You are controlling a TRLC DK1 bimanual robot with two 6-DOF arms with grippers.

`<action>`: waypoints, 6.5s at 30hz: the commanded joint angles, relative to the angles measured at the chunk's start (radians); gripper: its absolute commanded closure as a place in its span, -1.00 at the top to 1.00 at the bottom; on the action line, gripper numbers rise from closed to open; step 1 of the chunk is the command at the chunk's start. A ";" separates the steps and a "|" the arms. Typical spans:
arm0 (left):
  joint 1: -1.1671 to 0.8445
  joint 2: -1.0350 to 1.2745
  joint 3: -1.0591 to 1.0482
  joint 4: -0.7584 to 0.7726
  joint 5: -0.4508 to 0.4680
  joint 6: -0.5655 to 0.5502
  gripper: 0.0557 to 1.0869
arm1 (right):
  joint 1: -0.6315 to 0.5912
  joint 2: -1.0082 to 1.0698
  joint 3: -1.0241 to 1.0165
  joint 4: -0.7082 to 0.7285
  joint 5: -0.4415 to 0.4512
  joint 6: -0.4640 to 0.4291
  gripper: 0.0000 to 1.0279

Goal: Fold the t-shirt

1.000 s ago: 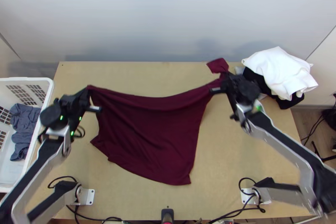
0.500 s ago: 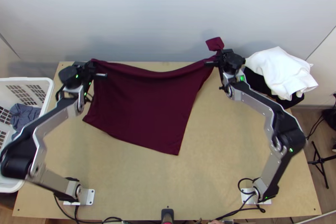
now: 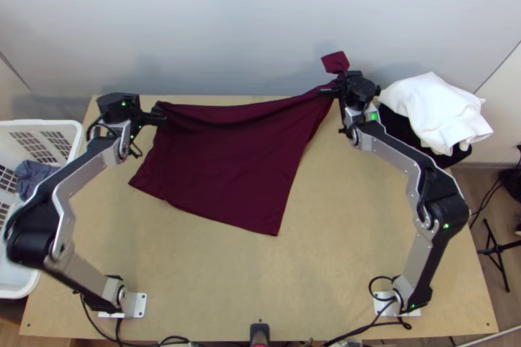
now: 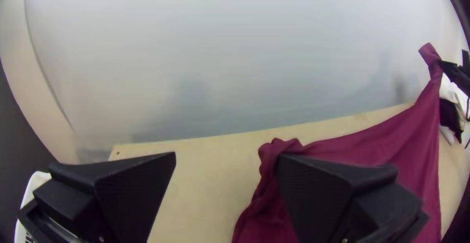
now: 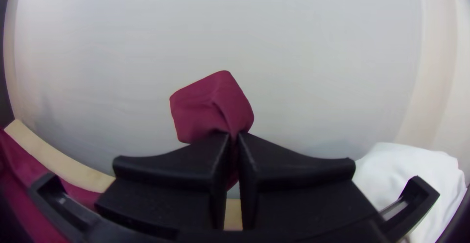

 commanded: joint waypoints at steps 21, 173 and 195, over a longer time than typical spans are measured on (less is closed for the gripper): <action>-0.525 -0.881 -0.192 -0.832 0.113 0.066 0.89 | 0.052 -0.258 -0.255 -0.001 0.004 0.029 -0.95; -0.371 -1.042 0.101 0.132 -0.153 0.153 -0.92 | -0.025 -1.422 -0.014 -0.294 0.189 -0.019 -0.95; -0.226 -0.947 -0.366 0.333 -0.136 0.268 -0.92 | 0.053 -1.186 -0.462 -0.258 0.116 0.069 -0.95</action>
